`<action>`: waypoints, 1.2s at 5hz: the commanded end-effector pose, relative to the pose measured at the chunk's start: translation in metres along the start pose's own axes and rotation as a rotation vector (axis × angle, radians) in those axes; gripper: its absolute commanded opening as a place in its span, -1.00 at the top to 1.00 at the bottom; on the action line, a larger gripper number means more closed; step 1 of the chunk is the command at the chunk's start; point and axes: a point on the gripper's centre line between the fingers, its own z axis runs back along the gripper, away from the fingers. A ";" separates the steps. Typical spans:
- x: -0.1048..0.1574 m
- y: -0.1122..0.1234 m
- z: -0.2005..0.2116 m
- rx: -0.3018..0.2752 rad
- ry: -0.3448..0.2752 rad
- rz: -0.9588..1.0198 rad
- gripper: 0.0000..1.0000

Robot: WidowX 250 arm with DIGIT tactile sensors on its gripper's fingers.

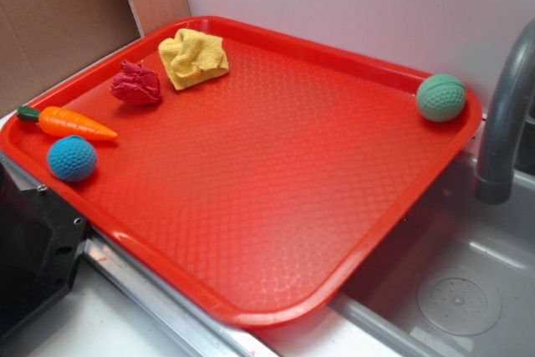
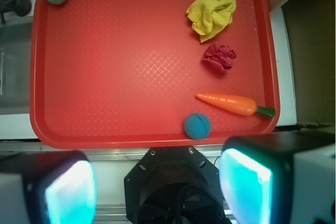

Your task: Grab the carrot.

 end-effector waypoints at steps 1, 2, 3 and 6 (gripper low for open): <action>0.000 0.000 0.000 0.000 0.000 0.000 -1.00; 0.004 0.001 -0.002 0.001 0.003 0.000 -1.00; 0.006 0.003 -0.006 0.000 0.006 0.016 -1.00; 0.012 0.051 -0.063 -0.040 -0.002 0.684 -1.00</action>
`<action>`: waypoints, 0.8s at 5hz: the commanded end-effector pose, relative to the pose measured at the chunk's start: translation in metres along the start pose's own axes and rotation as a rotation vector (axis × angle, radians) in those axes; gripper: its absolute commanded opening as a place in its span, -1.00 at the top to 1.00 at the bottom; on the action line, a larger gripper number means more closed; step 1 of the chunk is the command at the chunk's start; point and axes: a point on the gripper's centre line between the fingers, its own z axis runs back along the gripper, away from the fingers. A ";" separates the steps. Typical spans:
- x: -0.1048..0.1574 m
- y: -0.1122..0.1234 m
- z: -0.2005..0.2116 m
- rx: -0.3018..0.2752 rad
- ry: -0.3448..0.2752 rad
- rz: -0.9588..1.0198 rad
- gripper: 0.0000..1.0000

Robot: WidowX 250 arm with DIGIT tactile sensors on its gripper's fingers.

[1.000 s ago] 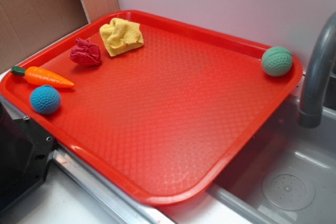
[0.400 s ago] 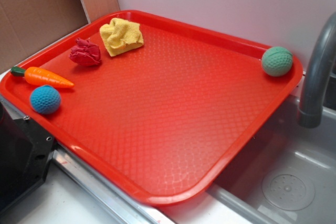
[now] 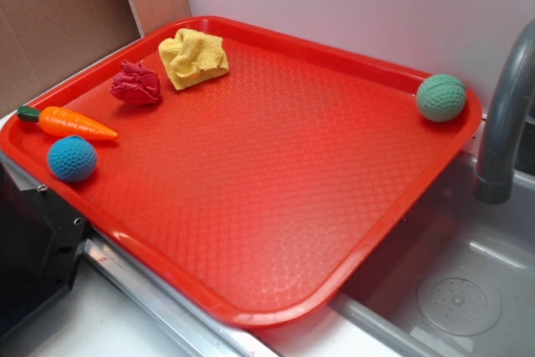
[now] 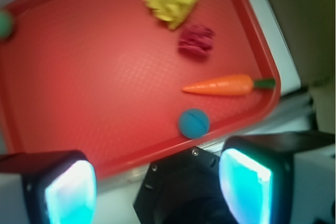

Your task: Grab the carrot.

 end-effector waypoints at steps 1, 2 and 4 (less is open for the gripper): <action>0.017 0.039 -0.052 -0.067 0.002 0.517 -1.00; 0.020 0.060 -0.084 -0.048 0.043 0.773 -1.00; 0.033 0.082 -0.132 0.047 -0.018 1.188 -1.00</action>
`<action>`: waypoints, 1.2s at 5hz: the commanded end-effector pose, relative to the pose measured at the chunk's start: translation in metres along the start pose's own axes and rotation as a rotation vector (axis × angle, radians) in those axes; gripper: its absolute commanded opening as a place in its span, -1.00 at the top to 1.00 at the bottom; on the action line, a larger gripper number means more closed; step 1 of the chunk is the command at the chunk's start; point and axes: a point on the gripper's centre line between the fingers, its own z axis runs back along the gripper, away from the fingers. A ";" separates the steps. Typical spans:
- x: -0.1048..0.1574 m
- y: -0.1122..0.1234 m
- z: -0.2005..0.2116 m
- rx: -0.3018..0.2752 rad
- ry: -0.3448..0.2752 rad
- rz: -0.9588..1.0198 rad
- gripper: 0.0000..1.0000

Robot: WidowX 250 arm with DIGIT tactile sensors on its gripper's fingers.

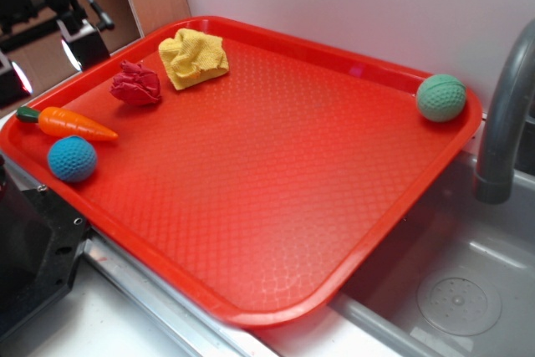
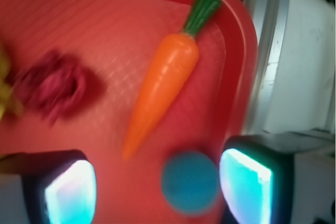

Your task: Grab the carrot.

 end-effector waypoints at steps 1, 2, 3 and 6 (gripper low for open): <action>0.018 0.002 -0.029 0.039 -0.116 0.222 -1.00; 0.026 0.003 -0.043 0.069 -0.162 0.276 -1.00; 0.028 0.002 -0.052 0.092 -0.170 0.298 -0.92; 0.026 0.001 -0.050 0.104 -0.189 0.226 1.00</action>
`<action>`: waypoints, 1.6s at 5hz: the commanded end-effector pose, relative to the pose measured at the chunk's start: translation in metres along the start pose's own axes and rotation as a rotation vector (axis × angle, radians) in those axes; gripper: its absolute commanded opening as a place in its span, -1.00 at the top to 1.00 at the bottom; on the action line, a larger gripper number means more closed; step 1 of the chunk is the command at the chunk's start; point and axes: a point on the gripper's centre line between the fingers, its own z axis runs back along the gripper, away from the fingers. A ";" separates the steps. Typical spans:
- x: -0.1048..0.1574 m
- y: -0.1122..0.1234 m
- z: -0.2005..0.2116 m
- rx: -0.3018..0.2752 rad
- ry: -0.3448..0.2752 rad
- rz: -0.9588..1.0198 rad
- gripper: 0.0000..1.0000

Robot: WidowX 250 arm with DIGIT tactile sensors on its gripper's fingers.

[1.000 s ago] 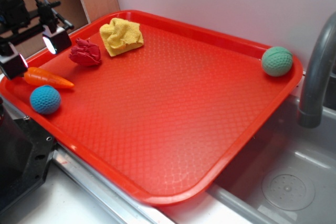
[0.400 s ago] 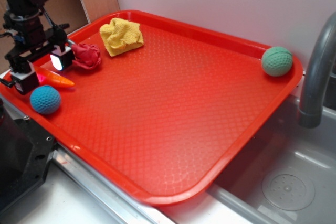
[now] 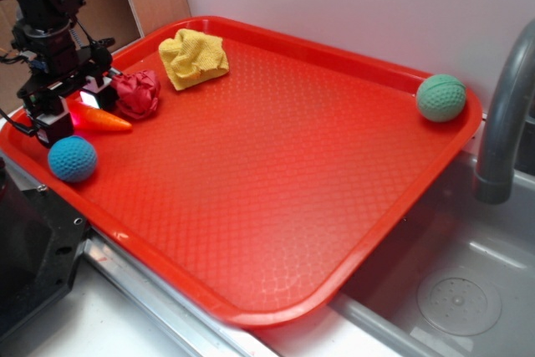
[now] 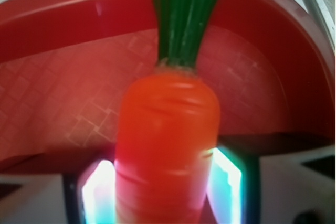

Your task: Grab the carrot.

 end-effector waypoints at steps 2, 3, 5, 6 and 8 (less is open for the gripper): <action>-0.022 0.007 0.060 -0.064 -0.027 -0.562 1.00; -0.046 0.008 0.100 -0.128 0.075 -0.812 1.00; -0.100 0.013 0.159 -0.219 0.174 -1.309 1.00; -0.114 0.029 0.175 -0.194 0.076 -1.562 1.00; -0.111 0.046 0.186 -0.260 -0.035 -1.740 1.00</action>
